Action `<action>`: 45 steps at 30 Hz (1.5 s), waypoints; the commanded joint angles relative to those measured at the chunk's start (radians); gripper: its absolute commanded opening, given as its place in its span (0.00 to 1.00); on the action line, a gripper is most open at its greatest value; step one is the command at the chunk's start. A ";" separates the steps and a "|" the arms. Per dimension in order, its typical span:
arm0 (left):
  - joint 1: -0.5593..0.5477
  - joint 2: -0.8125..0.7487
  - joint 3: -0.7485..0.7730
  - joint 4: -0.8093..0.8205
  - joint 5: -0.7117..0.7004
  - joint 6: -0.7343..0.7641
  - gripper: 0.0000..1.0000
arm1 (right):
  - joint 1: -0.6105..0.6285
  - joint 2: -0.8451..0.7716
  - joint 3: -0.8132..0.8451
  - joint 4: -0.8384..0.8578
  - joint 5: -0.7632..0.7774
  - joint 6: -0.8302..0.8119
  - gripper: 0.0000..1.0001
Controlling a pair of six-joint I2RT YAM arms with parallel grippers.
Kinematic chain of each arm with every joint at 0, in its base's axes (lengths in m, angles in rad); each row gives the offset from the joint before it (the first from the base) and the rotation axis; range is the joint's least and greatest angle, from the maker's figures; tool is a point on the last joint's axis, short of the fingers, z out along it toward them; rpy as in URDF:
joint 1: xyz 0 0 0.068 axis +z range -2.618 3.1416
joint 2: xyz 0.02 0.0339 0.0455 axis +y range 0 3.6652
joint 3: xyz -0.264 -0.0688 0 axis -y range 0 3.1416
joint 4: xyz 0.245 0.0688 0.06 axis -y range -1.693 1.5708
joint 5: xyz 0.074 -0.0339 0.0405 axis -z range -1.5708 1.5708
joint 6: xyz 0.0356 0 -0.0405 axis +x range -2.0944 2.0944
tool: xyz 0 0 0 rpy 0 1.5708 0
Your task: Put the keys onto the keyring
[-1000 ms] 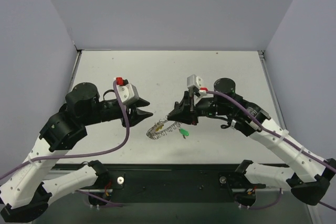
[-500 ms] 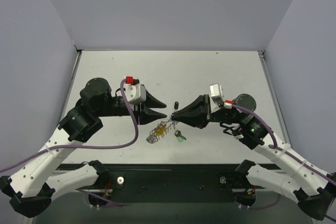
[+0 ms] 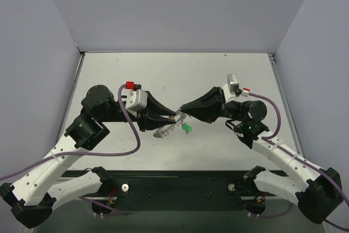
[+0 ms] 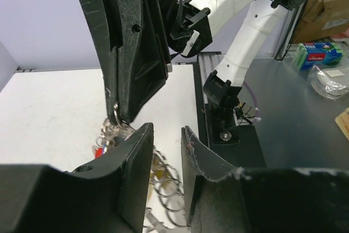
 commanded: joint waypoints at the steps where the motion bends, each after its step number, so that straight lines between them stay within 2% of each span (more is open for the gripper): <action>1: 0.007 -0.030 0.005 0.072 -0.087 0.004 0.37 | -0.005 0.048 0.106 0.464 -0.144 0.177 0.00; 4: 0.012 -0.049 0.011 0.078 -0.142 0.015 0.37 | -0.007 0.077 0.129 0.497 -0.191 0.220 0.00; 8: 0.019 -0.006 0.057 0.014 -0.142 0.063 0.37 | -0.009 0.091 0.143 0.503 -0.219 0.240 0.00; 21: 0.021 0.073 0.105 -0.046 -0.018 0.069 0.34 | -0.032 0.077 0.142 0.455 -0.214 0.213 0.00; 38: 0.021 0.070 0.094 0.015 0.060 0.026 0.36 | -0.036 0.048 0.131 0.366 -0.207 0.150 0.00; 45: 0.021 0.083 0.091 0.041 0.026 -0.023 0.36 | -0.036 0.042 0.128 0.346 -0.202 0.137 0.00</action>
